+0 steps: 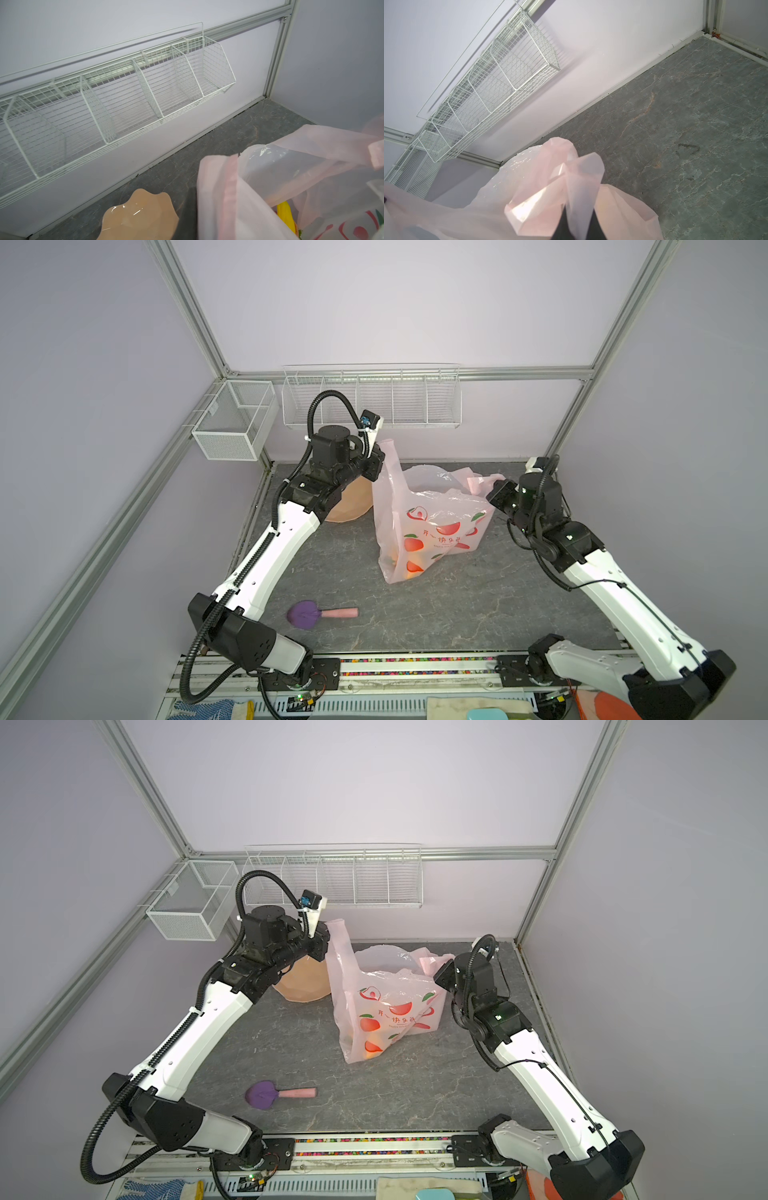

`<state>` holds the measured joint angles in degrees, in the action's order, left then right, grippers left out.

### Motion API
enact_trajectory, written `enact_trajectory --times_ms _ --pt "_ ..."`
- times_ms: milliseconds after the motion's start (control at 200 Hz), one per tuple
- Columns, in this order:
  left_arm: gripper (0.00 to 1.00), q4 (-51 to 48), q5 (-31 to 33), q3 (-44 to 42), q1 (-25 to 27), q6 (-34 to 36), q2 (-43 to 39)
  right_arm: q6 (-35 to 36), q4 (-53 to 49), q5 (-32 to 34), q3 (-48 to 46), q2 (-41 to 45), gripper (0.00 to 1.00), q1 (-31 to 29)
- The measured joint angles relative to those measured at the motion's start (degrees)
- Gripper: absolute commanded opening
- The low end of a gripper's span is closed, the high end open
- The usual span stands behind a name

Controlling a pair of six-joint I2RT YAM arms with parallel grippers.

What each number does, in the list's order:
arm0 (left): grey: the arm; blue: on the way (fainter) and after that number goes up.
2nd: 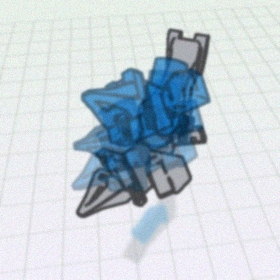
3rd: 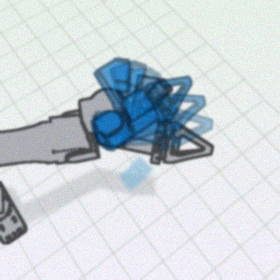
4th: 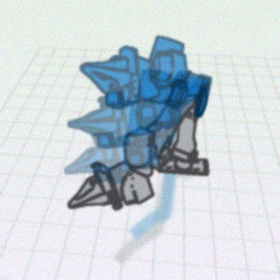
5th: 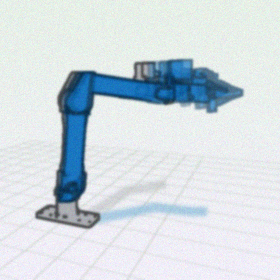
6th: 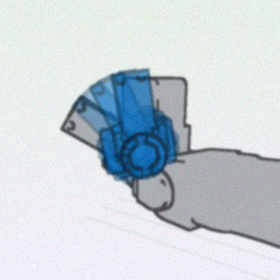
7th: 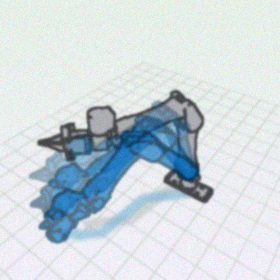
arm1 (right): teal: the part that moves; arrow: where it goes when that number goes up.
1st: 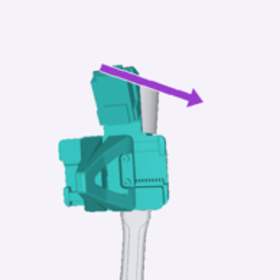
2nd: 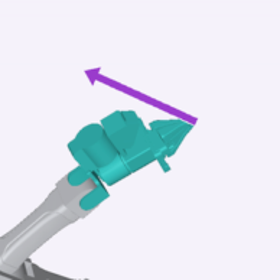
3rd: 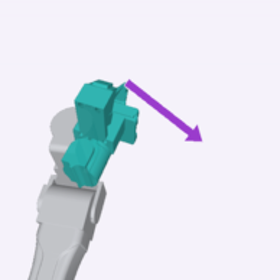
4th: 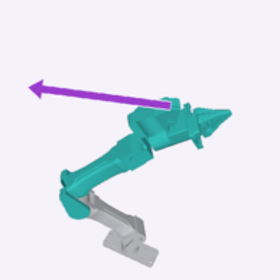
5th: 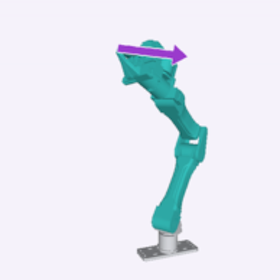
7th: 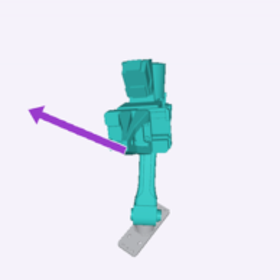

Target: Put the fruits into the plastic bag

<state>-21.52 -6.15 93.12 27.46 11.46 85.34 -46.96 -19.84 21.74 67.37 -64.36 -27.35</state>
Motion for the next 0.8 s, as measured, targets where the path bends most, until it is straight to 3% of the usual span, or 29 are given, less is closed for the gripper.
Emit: enact_trajectory --times_ms 220,335,380,455,520,565,625,800 --pt "0.00 1.18 -0.98 0.02 -2.80 1.79 2.38 -1.14 3.21 -2.14 -0.20 -2.67 0.07 0.00" --pt "0.00 3.74 -1.66 -2.84 -3.37 2.80 2.32 -1.84 4.68 -3.48 -1.62 -4.22 0.17 0.00" --pt "0.15 4.68 -1.92 -4.26 -3.45 2.80 2.19 -2.03 4.68 -3.76 -2.12 -4.81 0.31 0.00" --pt "0.56 5.90 -2.80 -7.10 -3.48 1.92 1.46 -2.51 4.57 -3.98 -2.36 -5.68 0.62 0.04" --pt "0.67 6.29 -3.19 -9.22 -3.45 -0.13 0.48 -1.88 4.17 -4.48 -2.21 -5.97 0.84 0.33" --pt "0.71 6.14 -3.17 -10.25 -3.45 -2.27 -0.52 -1.44 3.06 -4.76 -1.57 -6.08 0.94 0.68" --pt "0.75 5.57 -2.89 -10.88 -3.45 -5.42 -2.16 -0.22 0.59 -5.29 0.26 -6.25 1.00 1.42" --pt "0.88 3.23 -0.09 -14.12 -3.48 -15.93 -11.63 5.14 -5.55 -8.81 6.05 -5.35 0.91 7.10"
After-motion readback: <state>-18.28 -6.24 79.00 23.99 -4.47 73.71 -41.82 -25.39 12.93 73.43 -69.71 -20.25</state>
